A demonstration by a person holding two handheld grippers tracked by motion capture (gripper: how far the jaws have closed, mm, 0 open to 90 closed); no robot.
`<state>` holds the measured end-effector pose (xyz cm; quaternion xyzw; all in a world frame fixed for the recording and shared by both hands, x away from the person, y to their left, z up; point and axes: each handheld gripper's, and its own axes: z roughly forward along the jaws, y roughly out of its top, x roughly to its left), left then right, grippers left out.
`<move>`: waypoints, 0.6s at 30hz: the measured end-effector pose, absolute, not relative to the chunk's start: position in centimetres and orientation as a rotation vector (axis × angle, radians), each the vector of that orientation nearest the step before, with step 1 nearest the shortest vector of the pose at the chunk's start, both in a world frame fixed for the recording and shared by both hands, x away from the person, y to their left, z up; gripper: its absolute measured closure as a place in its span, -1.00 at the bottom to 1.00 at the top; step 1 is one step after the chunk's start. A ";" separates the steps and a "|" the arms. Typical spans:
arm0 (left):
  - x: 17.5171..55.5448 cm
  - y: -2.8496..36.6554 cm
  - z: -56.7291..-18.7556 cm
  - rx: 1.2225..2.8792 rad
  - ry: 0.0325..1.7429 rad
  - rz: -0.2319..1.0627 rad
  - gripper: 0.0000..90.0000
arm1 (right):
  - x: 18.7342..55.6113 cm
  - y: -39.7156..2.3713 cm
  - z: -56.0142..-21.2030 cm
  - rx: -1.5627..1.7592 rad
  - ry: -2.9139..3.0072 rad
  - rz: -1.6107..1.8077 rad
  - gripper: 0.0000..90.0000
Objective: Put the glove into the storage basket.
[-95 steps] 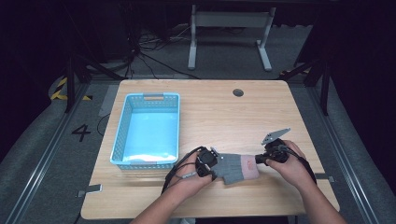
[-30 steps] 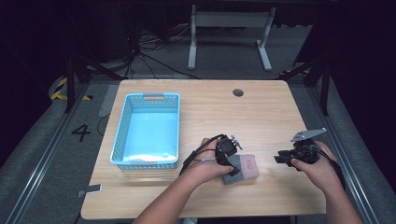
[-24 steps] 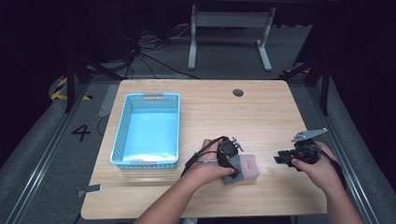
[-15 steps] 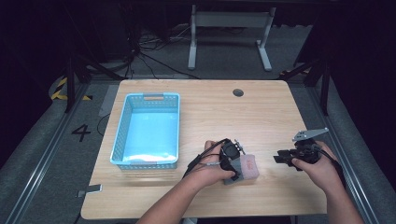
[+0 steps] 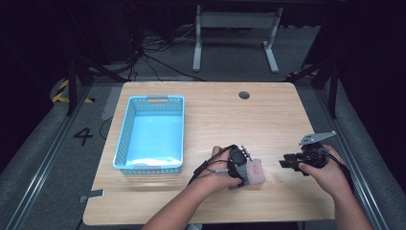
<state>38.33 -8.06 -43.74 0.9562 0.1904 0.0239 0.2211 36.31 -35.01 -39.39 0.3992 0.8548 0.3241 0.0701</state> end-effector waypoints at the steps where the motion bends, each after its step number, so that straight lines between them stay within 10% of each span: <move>1: 38.3 -8.1 -43.7 2.640 0.531 0.070 -0.47 | 36.3 -35.0 -39.4 1.203 2.571 0.981 0.39; 11: 38.2 -7.7 -43.4 2.623 0.529 0.037 0.36 | 36.3 -35.5 -39.3 1.221 2.552 1.002 0.39; 18: 38.2 -7.9 -43.1 2.622 0.539 0.039 0.55 | 36.4 -35.5 -39.3 1.224 2.553 1.004 0.40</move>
